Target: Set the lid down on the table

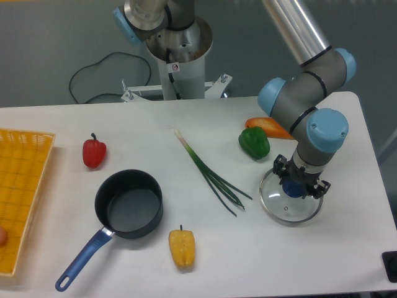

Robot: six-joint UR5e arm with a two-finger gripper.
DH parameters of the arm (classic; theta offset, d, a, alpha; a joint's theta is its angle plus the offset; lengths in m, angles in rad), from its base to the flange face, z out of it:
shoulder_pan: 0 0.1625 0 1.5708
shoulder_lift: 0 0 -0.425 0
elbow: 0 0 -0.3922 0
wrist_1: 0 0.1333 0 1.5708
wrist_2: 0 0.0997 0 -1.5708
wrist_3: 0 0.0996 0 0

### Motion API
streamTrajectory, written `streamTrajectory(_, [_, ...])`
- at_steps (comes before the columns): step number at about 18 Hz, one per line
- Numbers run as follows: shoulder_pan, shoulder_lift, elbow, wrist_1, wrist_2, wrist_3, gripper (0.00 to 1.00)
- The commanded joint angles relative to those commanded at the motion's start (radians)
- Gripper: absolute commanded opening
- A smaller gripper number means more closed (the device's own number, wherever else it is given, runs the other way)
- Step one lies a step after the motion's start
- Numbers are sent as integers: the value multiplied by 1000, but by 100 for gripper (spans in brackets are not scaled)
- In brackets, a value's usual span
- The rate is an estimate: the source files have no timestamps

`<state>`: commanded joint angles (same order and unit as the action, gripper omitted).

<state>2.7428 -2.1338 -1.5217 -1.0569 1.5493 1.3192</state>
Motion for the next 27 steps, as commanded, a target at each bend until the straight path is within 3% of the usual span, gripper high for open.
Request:
streamTrajectory(4, [0,0,-9,2,0,0,57])
streamTrajectory(27, [0,-2,-12,5,2,2,61])
